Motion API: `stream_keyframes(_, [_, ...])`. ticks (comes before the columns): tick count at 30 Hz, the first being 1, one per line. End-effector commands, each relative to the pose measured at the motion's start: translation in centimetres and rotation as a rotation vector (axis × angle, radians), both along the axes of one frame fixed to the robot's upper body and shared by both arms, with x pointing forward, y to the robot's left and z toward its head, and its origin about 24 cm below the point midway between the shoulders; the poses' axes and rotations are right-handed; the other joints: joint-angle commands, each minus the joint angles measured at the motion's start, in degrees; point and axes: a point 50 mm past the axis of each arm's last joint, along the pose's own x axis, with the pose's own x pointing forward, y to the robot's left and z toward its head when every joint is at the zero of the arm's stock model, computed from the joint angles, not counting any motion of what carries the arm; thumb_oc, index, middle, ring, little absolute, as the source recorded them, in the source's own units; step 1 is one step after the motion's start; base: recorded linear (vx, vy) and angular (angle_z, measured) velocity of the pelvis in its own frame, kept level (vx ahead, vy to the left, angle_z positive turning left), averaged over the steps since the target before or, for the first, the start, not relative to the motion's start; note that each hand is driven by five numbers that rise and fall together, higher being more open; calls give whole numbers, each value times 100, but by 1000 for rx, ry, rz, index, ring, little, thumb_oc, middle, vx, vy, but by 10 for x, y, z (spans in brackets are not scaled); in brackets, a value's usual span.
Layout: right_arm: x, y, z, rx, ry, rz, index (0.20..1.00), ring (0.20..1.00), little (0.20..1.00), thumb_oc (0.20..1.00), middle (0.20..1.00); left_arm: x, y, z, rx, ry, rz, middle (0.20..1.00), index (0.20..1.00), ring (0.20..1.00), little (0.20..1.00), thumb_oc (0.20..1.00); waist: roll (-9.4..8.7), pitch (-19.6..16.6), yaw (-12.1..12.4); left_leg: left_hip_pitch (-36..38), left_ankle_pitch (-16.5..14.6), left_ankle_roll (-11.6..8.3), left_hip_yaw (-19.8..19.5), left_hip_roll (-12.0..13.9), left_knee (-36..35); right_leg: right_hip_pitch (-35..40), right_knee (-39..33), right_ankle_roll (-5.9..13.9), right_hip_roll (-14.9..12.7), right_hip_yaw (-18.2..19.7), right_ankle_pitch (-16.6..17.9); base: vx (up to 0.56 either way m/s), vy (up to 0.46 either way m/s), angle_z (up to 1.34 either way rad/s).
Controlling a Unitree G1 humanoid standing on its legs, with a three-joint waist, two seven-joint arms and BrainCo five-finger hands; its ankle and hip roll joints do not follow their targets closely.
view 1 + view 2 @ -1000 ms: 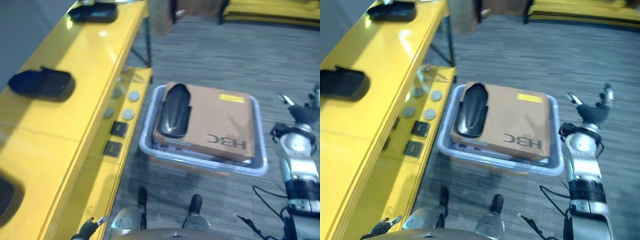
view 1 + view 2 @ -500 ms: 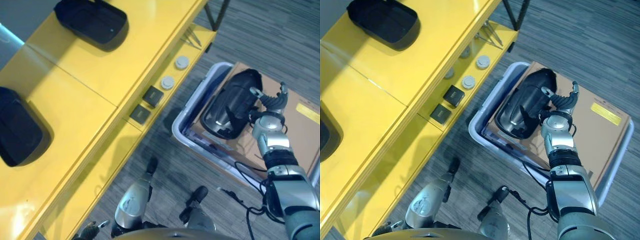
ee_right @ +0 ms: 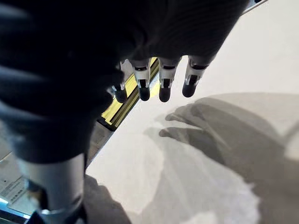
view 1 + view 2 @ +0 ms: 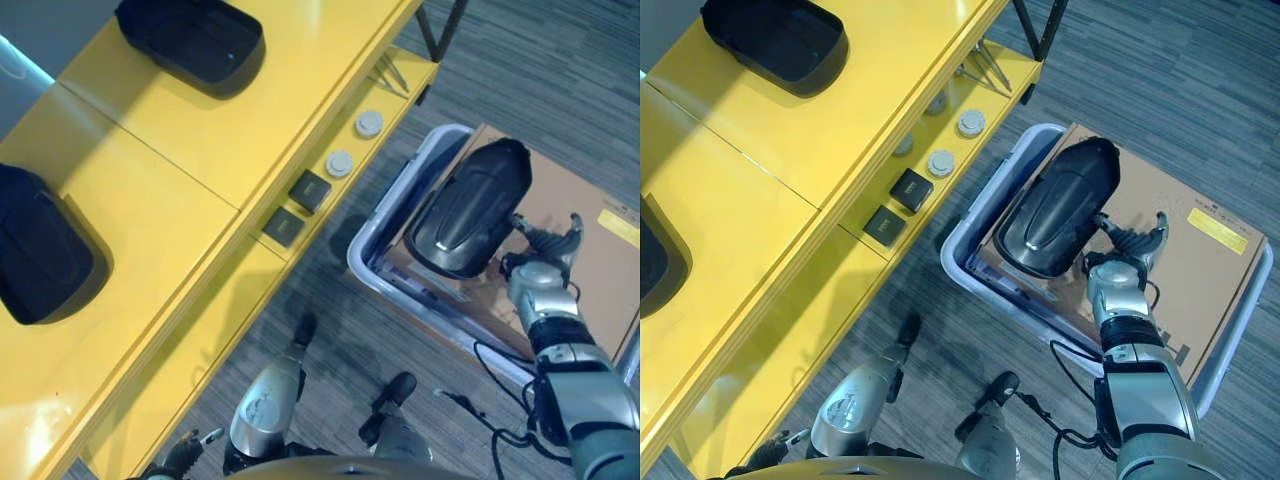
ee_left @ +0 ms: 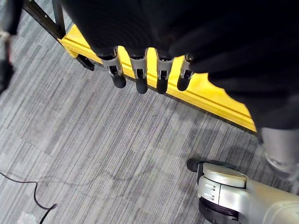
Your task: Move parts from the plastic box to the shelf.
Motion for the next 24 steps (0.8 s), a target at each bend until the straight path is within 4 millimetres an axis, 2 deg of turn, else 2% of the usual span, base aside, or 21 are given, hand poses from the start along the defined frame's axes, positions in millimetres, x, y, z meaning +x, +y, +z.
stream_keyframes(1, [-3,-9,19,-160,7,27,1000,1000,1000,1000,1000,-18,16,1,30,55,11,1000,1000,1000,1000,1000,218,-158,42,-127,47,-81,9,205,-110,-327,885,194,-124,293,-444,-3,35,0])
stream_keyframes(8, [3,8,5,-129,41,105,1000,1000,1000,1000,1000,-17,12,1,23,36,17,1000,1000,1000,1000,1000,244,-73,78,-200,46,-69,-8,164,-56,-364,897,195,-171,309,-417,-1,26,0])
stream_keyframes(10, [12,20,9,-122,26,144,1000,1000,1000,1000,1000,-14,11,1,20,33,16,1000,1000,1000,1000,1000,277,-28,115,-247,52,-63,-20,136,-26,-384,912,189,-199,306,-408,-16,51,1])
stream_keyframes(18, [29,41,23,-103,-23,179,1000,1000,1000,1000,1000,-12,10,1,13,25,9,1000,1000,1000,1000,1000,341,26,217,-297,57,-40,-69,53,-11,-396,948,185,-260,281,-414,-5,23,0])
stream_keyframes(21, [33,45,23,-90,4,170,1000,1000,1000,1000,1000,-10,10,2,6,21,5,1000,1000,1000,1000,1000,363,25,248,-309,48,-35,-81,24,15,-399,974,187,-292,272,-419,6,39,4])
stream_keyframes(23, [33,44,14,-97,79,158,1000,1000,1000,1000,1000,-8,9,2,-2,14,-4,1000,1000,1000,1000,1000,379,22,287,-316,37,-36,-102,5,37,-402,999,185,-319,259,-420,11,27,5])
stream_keyframes(24, [33,44,13,-99,83,157,922,922,922,922,922,-8,8,2,-2,13,-5,1000,1000,1000,1000,1000,380,23,289,-314,37,-36,-103,5,37,-401,1000,185,-320,258,-419,9,12,5])
